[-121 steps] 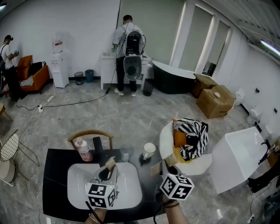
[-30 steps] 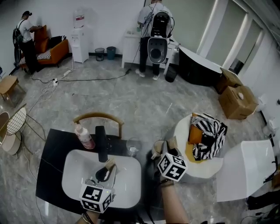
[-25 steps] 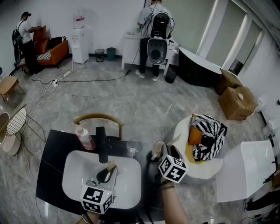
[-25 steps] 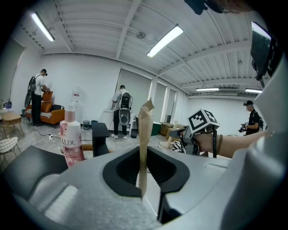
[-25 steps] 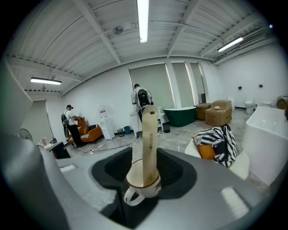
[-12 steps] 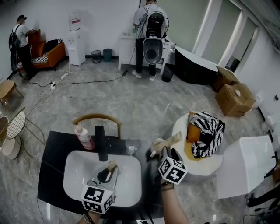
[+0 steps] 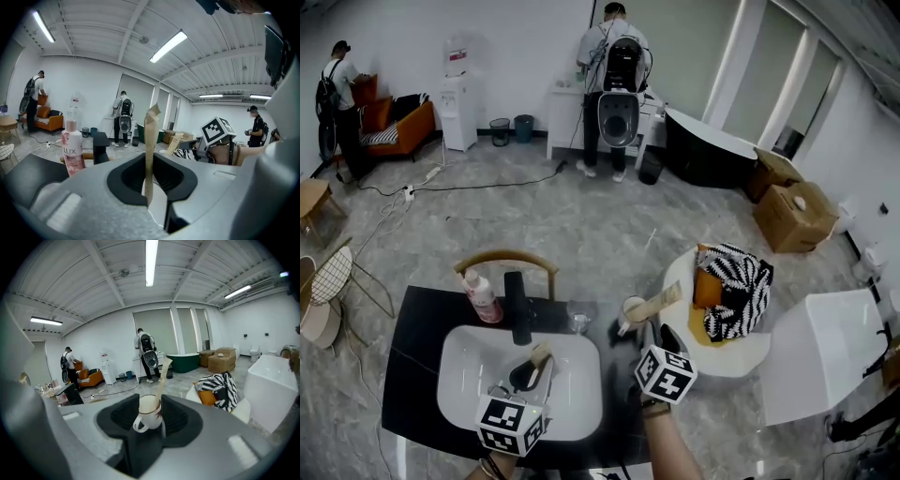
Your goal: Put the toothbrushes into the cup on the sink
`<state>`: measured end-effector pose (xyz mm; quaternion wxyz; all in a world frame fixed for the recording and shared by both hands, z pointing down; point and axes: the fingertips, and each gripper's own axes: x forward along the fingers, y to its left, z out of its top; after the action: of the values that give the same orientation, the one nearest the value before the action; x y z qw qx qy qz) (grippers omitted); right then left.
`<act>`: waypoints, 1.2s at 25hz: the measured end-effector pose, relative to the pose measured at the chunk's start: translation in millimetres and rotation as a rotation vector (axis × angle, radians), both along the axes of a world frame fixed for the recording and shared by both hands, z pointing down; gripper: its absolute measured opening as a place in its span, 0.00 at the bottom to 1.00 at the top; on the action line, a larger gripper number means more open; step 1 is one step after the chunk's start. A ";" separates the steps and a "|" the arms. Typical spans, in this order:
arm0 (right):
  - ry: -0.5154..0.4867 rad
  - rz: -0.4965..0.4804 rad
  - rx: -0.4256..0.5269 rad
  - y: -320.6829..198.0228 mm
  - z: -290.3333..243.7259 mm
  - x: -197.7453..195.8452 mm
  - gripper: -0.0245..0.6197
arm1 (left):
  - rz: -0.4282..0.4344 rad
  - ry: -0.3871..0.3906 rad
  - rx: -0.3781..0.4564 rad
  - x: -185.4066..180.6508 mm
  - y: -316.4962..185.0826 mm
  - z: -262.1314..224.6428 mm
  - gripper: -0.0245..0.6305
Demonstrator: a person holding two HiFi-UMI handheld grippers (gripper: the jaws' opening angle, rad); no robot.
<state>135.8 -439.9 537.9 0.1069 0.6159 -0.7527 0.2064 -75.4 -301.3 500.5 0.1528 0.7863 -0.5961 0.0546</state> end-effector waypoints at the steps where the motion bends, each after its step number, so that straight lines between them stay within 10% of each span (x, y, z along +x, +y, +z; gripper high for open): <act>1: 0.006 -0.006 0.002 3.4 -2.4 -1.5 0.27 | 0.003 0.002 0.004 0.7 0.0 -1.9 0.10; 13: 0.059 -0.066 0.018 51.6 -20.3 -14.0 0.05 | 0.031 0.037 0.032 1.6 -0.6 -16.4 0.10; 30: 0.048 -0.014 0.041 92.0 -41.2 -7.1 0.04 | 0.067 0.056 0.093 1.2 -14.2 -35.9 0.10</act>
<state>128.7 -347.9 496.8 0.1136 0.6177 -0.7582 0.1752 -74.2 -315.5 464.6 0.1308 0.8133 -0.5669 0.0099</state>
